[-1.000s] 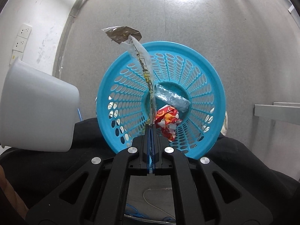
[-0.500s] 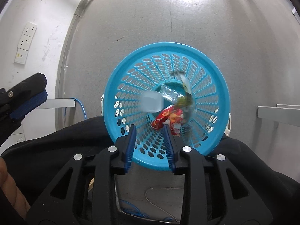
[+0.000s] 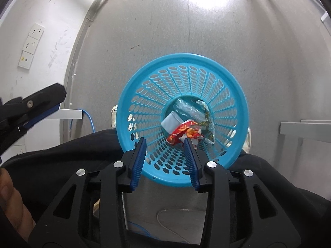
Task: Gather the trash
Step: 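Open both tools to drop the packet and cup into the wastebasket, then raise both tools back toward the table with the HP box and cup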
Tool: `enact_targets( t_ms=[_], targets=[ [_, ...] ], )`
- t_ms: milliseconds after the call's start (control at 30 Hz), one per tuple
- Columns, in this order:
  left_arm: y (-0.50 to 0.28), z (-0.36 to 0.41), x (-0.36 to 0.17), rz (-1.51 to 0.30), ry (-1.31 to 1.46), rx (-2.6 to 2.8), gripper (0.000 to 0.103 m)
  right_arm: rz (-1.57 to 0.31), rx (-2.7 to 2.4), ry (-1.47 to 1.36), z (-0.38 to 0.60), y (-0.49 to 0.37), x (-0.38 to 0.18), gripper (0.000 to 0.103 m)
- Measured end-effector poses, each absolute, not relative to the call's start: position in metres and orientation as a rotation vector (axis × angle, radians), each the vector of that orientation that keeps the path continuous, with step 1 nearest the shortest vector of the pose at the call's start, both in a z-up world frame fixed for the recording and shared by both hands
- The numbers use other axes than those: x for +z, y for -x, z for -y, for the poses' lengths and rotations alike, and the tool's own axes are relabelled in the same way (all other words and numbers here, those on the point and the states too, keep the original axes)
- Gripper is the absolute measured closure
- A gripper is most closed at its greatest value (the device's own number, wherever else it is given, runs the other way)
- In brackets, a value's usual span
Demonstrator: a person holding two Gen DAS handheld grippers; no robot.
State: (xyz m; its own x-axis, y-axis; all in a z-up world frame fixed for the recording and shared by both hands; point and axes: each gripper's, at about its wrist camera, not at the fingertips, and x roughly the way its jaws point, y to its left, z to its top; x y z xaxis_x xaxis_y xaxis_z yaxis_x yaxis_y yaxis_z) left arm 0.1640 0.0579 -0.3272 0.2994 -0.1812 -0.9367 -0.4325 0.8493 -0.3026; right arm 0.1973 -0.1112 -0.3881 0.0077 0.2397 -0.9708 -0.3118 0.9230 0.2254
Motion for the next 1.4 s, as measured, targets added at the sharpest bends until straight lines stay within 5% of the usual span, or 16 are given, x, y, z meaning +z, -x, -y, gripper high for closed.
enact_targets(
  t_ms=[533, 1000, 1400],
  targets=[
    [-0.117, -0.048, -0.287, -1.203, 0.487, 0.215, 0.067, -1.224, 0.489, 0.074, 0.149, -0.138, -0.285, 0.059],
    [-0.027, -0.007, -0.186, -0.995, 0.305, 0.151, 0.052, -0.991, 0.545, 0.023, 0.212, -0.067, -0.173, 0.047],
    [0.036, 0.008, -0.085, -0.806, 0.141, 0.108, 0.021, -0.787, 0.545, 0.041, 0.231, -0.029, -0.097, 0.034]
  ],
)
